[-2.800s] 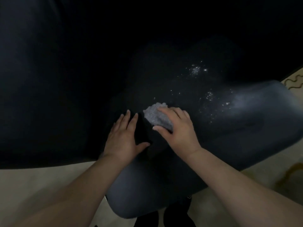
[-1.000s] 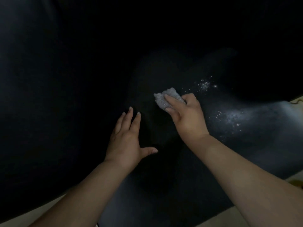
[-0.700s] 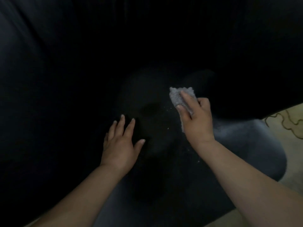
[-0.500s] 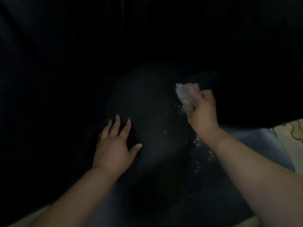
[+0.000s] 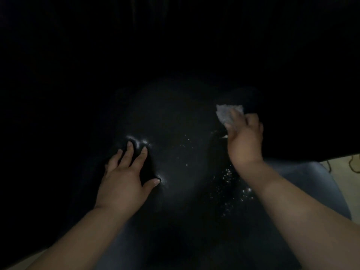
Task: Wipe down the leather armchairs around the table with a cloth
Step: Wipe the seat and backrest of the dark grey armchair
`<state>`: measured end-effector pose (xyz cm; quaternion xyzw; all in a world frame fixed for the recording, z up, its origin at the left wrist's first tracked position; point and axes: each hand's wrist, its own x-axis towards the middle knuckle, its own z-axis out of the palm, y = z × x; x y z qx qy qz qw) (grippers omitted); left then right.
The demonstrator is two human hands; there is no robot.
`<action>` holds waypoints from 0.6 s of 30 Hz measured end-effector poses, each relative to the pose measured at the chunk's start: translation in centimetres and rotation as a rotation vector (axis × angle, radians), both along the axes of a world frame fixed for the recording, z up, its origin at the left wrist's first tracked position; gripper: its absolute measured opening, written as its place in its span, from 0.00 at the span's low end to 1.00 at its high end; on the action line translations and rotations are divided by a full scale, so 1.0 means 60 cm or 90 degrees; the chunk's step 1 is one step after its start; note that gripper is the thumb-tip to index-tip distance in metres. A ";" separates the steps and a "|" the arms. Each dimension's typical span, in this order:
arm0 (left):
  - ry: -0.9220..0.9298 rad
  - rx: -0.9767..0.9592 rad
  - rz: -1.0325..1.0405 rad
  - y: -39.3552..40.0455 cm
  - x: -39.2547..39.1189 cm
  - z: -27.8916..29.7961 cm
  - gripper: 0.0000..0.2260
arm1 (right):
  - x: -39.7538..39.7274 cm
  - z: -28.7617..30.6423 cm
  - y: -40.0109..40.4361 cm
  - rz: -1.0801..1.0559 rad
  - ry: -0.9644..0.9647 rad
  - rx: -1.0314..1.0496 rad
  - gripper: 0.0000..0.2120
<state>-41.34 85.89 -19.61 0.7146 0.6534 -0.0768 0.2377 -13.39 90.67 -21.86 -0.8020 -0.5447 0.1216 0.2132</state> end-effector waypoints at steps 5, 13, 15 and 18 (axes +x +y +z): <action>0.003 0.001 0.006 -0.002 0.005 0.000 0.38 | -0.103 -0.006 -0.037 0.135 0.080 0.010 0.21; 0.004 0.006 0.019 -0.011 0.014 0.010 0.38 | -0.085 -0.008 -0.020 0.024 0.051 0.015 0.21; 0.001 0.003 0.023 -0.010 0.018 0.010 0.38 | -0.121 -0.009 -0.033 0.112 0.045 0.016 0.25; 0.001 0.002 0.024 -0.010 0.021 0.014 0.38 | -0.185 -0.010 -0.066 0.285 0.051 0.029 0.26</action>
